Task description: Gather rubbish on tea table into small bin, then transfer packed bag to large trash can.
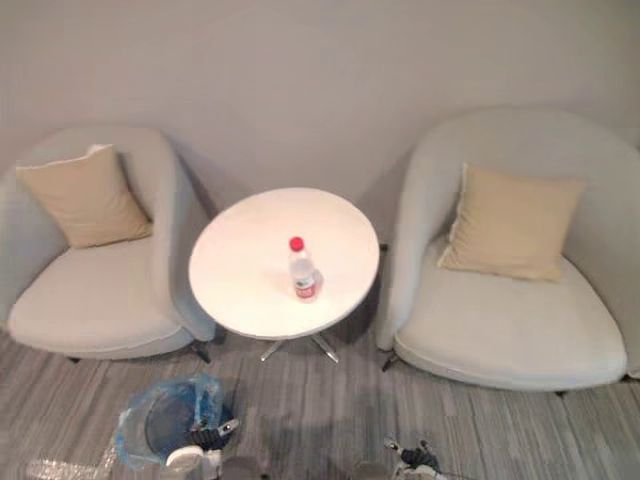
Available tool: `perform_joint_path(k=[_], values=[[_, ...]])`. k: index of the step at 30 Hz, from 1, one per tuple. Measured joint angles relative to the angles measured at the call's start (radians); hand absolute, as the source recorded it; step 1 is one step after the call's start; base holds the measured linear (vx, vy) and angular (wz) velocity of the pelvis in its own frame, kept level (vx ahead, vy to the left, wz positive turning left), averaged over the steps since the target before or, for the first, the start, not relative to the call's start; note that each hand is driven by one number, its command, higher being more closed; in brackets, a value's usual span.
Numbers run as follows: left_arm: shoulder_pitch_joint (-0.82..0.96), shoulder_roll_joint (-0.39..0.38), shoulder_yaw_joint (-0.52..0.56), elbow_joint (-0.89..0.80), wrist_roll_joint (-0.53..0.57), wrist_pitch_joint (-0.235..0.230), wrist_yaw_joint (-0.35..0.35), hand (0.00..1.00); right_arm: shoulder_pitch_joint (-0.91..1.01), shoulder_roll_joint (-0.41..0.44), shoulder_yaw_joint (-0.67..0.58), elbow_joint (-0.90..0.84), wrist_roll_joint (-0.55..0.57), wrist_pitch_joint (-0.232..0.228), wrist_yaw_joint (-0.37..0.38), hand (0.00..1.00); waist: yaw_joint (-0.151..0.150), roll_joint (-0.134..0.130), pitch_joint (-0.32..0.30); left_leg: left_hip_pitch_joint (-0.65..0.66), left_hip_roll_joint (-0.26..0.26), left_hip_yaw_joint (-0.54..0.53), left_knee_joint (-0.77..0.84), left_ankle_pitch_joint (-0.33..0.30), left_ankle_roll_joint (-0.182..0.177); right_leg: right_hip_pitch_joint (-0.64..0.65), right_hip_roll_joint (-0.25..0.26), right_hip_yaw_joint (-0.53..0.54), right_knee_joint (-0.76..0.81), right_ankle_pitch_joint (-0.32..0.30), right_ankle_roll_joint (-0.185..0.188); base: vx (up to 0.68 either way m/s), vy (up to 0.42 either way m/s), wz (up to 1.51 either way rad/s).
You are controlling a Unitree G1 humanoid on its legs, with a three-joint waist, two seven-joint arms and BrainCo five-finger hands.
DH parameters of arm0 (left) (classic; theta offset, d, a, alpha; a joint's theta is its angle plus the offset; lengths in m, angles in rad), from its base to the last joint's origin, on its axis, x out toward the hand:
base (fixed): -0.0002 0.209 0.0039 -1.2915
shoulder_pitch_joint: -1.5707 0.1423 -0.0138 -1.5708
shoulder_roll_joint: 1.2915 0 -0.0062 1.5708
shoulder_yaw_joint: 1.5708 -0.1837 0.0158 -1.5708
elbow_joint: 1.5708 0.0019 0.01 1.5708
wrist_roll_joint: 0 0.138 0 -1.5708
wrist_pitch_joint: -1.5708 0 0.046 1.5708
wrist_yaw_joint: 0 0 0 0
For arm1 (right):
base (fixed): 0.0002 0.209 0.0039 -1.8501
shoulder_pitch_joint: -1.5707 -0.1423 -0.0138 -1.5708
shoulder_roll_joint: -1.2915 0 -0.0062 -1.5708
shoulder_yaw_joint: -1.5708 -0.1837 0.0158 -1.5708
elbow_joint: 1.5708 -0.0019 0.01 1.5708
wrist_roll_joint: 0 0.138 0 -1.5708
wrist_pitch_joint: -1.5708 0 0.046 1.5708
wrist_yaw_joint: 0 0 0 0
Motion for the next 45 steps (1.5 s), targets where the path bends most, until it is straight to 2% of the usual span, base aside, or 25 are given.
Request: perform_joint_path(k=[2, 3, 8, 11, 18, 25, 31, 36, 45], values=[[-0.002, 0.008, -0.005, 0.008, 0.000, 0.000, 0.000, 0.00, 0.003, 0.003, 0.000, 0.001, 0.002, 0.000, -0.001, 0.00, 0.001, -0.003, -0.008, 0.037, -0.018, 0.011, -0.101, 0.008, -0.009, -0.001, -0.003, -0.010, -0.006, 0.003, 0.012, 0.07, 0.080, 0.27], [-0.005, 0.020, -0.020, 0.018, 0.001, 0.000, -0.002, 0.00, 0.005, 0.002, 0.002, 0.006, 0.001, 0.001, -0.001, 0.00, 0.003, -0.015, -0.012, 0.048, -0.035, 0.010, -0.139, 0.014, -0.001, 0.004, -0.008, -0.014, -0.032, 0.016, 0.026, 0.07, 0.095, 0.11], [-0.009, 0.037, -0.050, 0.040, 0.001, 0.000, -0.002, 0.00, 0.009, 0.012, 0.008, 0.009, 0.000, 0.003, -0.001, 0.00, 0.004, -0.033, -0.019, 0.108, -0.082, 0.030, -0.195, 0.025, 0.018, 0.064, -0.033, 0.017, -0.111, 0.058, 0.051, 0.06, 0.130, -0.13], [-0.010, 0.044, -0.080, 0.050, 0.002, 0.001, -0.004, 0.00, 0.009, 0.013, 0.009, 0.010, -0.001, 0.003, -0.001, 0.00, -0.002, -0.031, -0.025, 0.134, -0.096, 0.030, -0.237, 0.034, 0.031, 0.081, -0.035, 0.018, -0.138, 0.073, 0.055, 0.02, 0.077, -0.03], [-0.018, 0.072, -0.145, 0.061, 0.003, 0.001, -0.001, 0.00, -0.001, 0.002, 0.073, 0.003, -0.021, -0.001, -0.019, 0.00, -0.002, -0.043, -0.035, 0.130, -0.103, 0.002, -0.263, 0.055, 0.032, 0.106, -0.024, -0.001, -0.226, 0.124, 0.052, -0.04, 0.016, 0.06], [-0.015, 0.078, -0.146, 0.060, 0.003, -0.001, 0.000, 0.00, -0.015, -0.085, 0.112, -0.268, -0.069, -0.023, -0.061, 0.00, -0.003, -0.047, -0.037, 0.089, -0.120, -0.019, -0.271, 0.076, 0.043, 0.099, -0.025, 0.004, -0.306, 0.189, 0.050, -0.07, 0.017, 0.01], [-0.011, 0.082, -0.145, 0.058, 0.005, -0.005, -0.001, 0.00, -0.030, -0.107, 0.129, -0.421, -0.145, -0.037, -0.073, 0.00, -0.002, -0.052, -0.040, 0.075, -0.129, -0.057, -0.276, 0.085, 0.046, 0.098, -0.026, 0.000, -0.330, 0.201, 0.048, -0.03, 0.002, 0.05], [-0.010, 0.082, -0.144, 0.052, 0.023, -0.009, -0.002, 0.00, -0.046, -0.130, 0.159, -0.515, -0.182, -0.055, -0.072, 0.00, 0.000, -0.052, -0.040, 0.058, -0.137, -0.088, -0.289, 0.097, 0.047, 0.097, -0.026, -0.019, -0.352, 0.216, 0.050, 0.00, -0.003, 0.09], [-0.008, 0.081, -0.146, 0.035, 0.042, -0.021, -0.013, 0.00, -0.131, -0.170, 0.216, -0.577, -0.208, -0.064, -0.072, 0.00, 0.005, -0.039, -0.032, 0.026, -0.144, -0.155, -0.288, 0.098, 0.050, 0.097, -0.026, -0.063, -0.366, 0.216, 0.049, 0.02, -0.014, 0.14]])
